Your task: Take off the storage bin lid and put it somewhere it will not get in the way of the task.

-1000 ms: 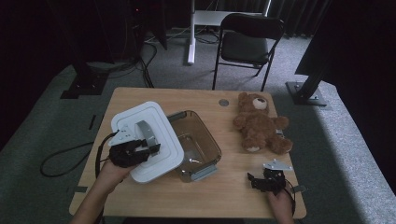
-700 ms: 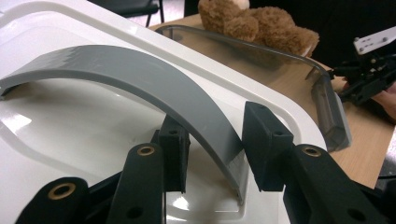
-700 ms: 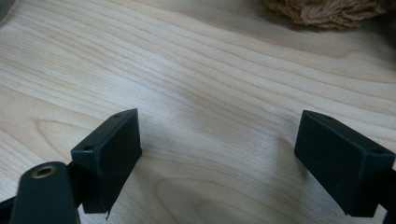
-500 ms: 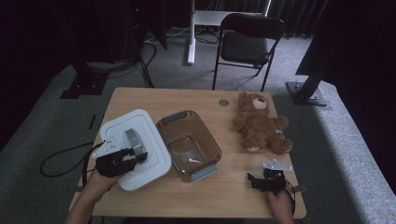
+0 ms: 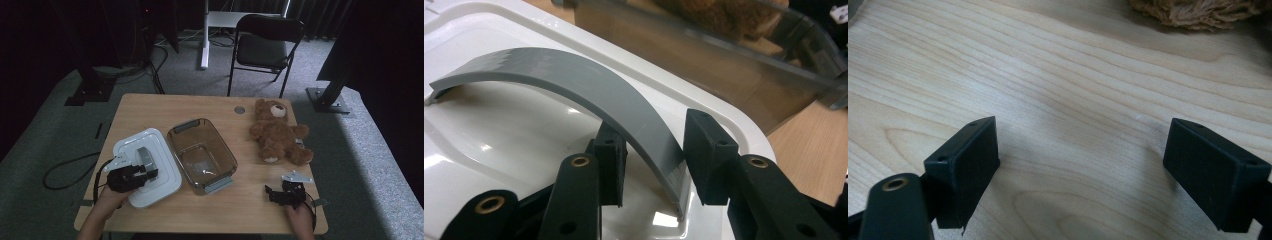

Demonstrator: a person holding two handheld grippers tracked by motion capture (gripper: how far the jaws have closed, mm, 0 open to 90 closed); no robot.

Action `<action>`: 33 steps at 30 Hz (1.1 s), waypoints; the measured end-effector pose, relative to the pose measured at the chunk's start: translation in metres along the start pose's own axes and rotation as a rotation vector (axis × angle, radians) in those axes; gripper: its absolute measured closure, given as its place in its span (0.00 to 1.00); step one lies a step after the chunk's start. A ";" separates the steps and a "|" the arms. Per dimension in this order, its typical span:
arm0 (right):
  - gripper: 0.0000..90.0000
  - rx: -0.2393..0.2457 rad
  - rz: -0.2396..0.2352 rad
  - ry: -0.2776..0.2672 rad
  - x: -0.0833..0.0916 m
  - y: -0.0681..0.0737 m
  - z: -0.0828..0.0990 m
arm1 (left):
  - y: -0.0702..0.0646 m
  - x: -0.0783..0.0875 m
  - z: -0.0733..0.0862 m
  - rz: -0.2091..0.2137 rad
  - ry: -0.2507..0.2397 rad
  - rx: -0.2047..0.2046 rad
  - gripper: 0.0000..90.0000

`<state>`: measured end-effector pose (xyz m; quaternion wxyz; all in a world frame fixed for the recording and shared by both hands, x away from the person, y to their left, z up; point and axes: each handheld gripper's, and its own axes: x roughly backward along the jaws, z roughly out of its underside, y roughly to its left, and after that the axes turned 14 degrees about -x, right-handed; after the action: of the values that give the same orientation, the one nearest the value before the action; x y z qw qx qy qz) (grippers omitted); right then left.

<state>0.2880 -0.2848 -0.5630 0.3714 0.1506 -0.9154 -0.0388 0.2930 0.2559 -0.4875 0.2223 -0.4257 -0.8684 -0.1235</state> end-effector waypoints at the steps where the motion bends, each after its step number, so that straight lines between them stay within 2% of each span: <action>1: 0.15 0.000 0.000 0.000 0.000 0.000 0.000 | 0.001 -0.003 0.004 0.001 0.009 -0.004 0.70; 7: 0.15 0.000 0.000 0.000 0.000 0.000 0.000 | 0.004 -0.019 0.022 0.039 0.034 0.010 0.70; 10: 0.15 0.000 0.001 0.000 0.000 0.000 0.000 | 0.006 -0.026 0.025 0.050 0.050 0.007 0.70; 16: 0.15 0.000 0.000 0.000 0.000 0.000 0.000 | 0.008 -0.038 0.027 0.058 0.073 0.016 0.70; 20: 0.15 0.001 0.000 0.000 0.000 0.000 0.000 | 0.010 -0.047 0.029 0.053 0.109 0.011 0.70; 26: 0.15 0.002 0.000 0.000 0.000 0.000 0.000 | 0.011 -0.054 0.035 0.046 0.143 0.046 0.68; 28: 0.15 0.002 -0.001 0.000 0.000 0.000 0.000 | 0.012 -0.055 0.036 0.025 0.154 0.048 0.63; 30: 0.15 0.003 -0.001 0.000 0.000 0.000 0.000 | 0.014 -0.055 0.036 0.014 0.147 0.077 0.50; 33: 0.15 0.003 -0.001 0.000 0.000 0.000 0.000 | 0.013 -0.053 0.035 0.001 0.151 0.069 0.35</action>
<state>0.2876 -0.2846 -0.5630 0.3712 0.1514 -0.9153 -0.0378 0.3216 0.2418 -0.5437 0.3016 -0.4076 -0.8528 -0.1252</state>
